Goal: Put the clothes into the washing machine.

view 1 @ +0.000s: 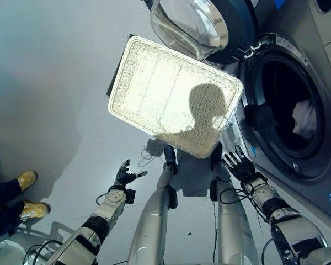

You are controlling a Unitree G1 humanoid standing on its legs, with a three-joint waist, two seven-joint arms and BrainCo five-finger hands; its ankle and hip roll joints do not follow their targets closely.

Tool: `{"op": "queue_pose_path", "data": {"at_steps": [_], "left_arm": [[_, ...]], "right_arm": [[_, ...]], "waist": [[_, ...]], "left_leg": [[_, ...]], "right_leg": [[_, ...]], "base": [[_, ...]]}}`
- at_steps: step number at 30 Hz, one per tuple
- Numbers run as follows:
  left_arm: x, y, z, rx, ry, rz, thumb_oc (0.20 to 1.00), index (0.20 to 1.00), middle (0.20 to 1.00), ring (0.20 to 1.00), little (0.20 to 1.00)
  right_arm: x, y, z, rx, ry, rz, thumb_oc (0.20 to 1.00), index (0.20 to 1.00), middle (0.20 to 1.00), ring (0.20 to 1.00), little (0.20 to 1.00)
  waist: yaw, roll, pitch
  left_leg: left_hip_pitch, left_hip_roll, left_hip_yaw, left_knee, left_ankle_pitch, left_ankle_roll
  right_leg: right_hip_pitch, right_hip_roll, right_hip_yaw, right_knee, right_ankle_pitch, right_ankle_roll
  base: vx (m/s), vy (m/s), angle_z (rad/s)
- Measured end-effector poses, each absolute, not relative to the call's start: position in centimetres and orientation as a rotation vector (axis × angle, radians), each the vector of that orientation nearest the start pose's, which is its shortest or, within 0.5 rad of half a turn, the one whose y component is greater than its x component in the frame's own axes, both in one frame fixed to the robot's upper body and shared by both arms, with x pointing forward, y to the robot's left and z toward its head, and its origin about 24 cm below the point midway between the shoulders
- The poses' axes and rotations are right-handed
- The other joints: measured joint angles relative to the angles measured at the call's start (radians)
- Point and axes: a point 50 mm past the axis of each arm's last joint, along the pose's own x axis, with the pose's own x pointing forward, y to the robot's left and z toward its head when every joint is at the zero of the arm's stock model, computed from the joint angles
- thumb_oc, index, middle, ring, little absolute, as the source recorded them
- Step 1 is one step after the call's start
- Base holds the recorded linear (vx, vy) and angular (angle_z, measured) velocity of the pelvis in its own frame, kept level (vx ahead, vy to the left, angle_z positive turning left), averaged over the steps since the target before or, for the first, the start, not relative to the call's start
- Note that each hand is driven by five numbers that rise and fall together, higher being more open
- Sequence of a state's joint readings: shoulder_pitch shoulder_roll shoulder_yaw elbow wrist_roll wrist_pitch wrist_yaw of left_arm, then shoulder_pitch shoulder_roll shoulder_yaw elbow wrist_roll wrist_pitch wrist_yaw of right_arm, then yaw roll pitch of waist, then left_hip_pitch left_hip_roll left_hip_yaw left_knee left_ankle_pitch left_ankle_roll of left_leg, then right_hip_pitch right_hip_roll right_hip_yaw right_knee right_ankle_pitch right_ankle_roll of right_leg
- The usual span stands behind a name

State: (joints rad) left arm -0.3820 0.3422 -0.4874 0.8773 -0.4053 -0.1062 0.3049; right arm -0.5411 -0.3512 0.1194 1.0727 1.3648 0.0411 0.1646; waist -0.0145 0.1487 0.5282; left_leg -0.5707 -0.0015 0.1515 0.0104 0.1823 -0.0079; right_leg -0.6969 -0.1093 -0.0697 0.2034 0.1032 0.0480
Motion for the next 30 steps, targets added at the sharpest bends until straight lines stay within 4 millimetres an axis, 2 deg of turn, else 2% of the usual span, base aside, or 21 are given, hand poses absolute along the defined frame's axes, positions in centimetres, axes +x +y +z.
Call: {"op": "queue_pose_path", "data": {"at_steps": [6, 14, 15, 17, 19, 20, 21, 23, 26, 30], "left_arm": [[28.5, 17.8, -4.9, 0.225, 0.445, 0.113, 1.0, 1.0, 1.0, 1.0, 1.0], [28.4, 18.1, -5.0, 0.208, 0.452, 0.115, 1.0, 1.0, 1.0, 1.0, 1.0], [27.8, 18.4, -5.7, 0.19, 0.485, 0.115, 1.0, 1.0, 1.0, 1.0, 1.0], [26.0, 19.0, -7.3, 0.047, 0.559, 0.103, 1.0, 1.0, 1.0, 1.0, 1.0], [25.2, 19.3, -8.1, -0.118, 0.593, 0.103, 1.0, 1.0, 1.0, 1.0, 1.0], [24.6, 19.7, -8.4, -0.143, 0.606, 0.088, 1.0, 1.0, 1.0, 1.0, 1.0], [23.1, 21.2, -9.1, -0.151, 0.635, 0.084, 1.0, 1.0, 1.0, 1.0, 1.0], [21.7, 23.0, -9.9, -0.156, 0.694, 0.104, 1.0, 1.0, 1.0, 1.0, 1.0], [20.0, 23.4, -11.1, -0.206, 0.762, 0.094, 1.0, 1.0, 1.0, 1.0, 1.0], [16.4, 23.4, -13.0, -0.249, 0.863, 0.074, 1.0, 1.0, 1.0, 1.0, 1.0]], "right_arm": [[31.9, -22.8, -1.9, 0.897, 0.373, -0.237, 1.0, 1.0, 1.0, 1.0, 1.0], [31.9, -22.9, -1.9, 0.804, 0.398, -0.23, 1.0, 1.0, 1.0, 1.0, 1.0], [31.6, -22.5, -2.5, 0.76, 0.428, -0.234, 1.0, 1.0, 1.0, 1.0, 1.0], [31.1, -22.1, -3.4, 0.483, 0.48, -0.203, 1.0, 1.0, 1.0, 1.0, 1.0], [29.2, -22.3, -5.0, 0.19, 0.519, -0.17, 1.0, 1.0, 1.0, 1.0, 1.0], [28.0, -22.3, -6.0, 0.12, 0.531, -0.166, 1.0, 1.0, 1.0, 1.0, 1.0], [26.8, -21.7, -7.0, 0.048, 0.545, -0.144, 1.0, 1.0, 1.0, 1.0, 1.0], [26.6, -21.3, -7.1, -0.04, 0.521, -0.11, 1.0, 1.0, 1.0, 1.0, 1.0], [25.1, -22.5, -8.1, -0.167, 0.577, -0.079, 1.0, 1.0, 1.0, 1.0, 1.0], [20.0, -23.2, -11.4, -0.228, 0.761, -0.041, 1.0, 1.0, 1.0, 1.0, 1.0]], "waist": [[-0.002, -0.002, 0.001], [0.001, -0.004, 0.0], [0.001, -0.01, -0.001], [0.001, -0.016, 0.0], [-0.001, -0.02, 0.0], [0.004, -0.039, -0.01], [0.014, -0.081, -0.04], [0.011, -0.116, -0.062], [0.009, -0.116, -0.066], [0.011, -0.113, -0.164]], "left_leg": [[0.046, 0.003, -0.008, -0.003, 0.0, 0.0], [0.081, 0.003, -0.032, -0.004, -0.002, -0.002], [0.097, 0.002, -0.043, -0.002, -0.001, -0.002], [0.139, -0.002, -0.065, 0.001, -0.003, 0.0], [0.216, -0.001, -0.095, 0.002, -0.003, -0.001], [0.263, 0.0, -0.108, 0.0, -0.008, -0.008], [0.293, 0.005, -0.111, 0.003, -0.029, -0.015], [0.307, 0.008, -0.113, 0.001, -0.033, -0.013], [0.37, 0.015, -0.12, -0.023, -0.031, -0.011], [0.449, 0.021, -0.129, -0.074, -0.031, -0.011]], "right_leg": [[0.055, 0.004, -0.006, -0.012, 0.005, -0.007], [0.106, 0.002, -0.028, -0.017, -0.003, 0.0], [0.127, 0.0, -0.033, -0.017, -0.007, 0.001], [0.183, -0.002, -0.042, -0.013, -0.017, 0.007], [0.28, -0.003, -0.066, -0.014, -0.034, 0.0], [0.331, 0.0, -0.065, -0.012, -0.061, 0.006], [0.359, 0.001, -0.07, -0.002, -0.086, 0.001], [0.375, 0.003, -0.073, 0.002, -0.094, -0.003], [0.455, 0.007, -0.081, -0.036, -0.083, 0.006], [0.569, 0.021, -0.099, -0.143, -0.062, 0.01]], "base": [[-0.04, 0.047, 0.02], [-0.02, 0.02, 0.09], [-0.05, 0.029, 0.19], [-0.04, 0.032, 0.3], [0.0, 0.009, 0.52], [0.02, 0.015, 0.48], [0.03, 0.019, 0.26], [0.09, 0.012, 0.13], [0.11, -0.026, 0.15], [0.12, -0.026, 0.1]]}}
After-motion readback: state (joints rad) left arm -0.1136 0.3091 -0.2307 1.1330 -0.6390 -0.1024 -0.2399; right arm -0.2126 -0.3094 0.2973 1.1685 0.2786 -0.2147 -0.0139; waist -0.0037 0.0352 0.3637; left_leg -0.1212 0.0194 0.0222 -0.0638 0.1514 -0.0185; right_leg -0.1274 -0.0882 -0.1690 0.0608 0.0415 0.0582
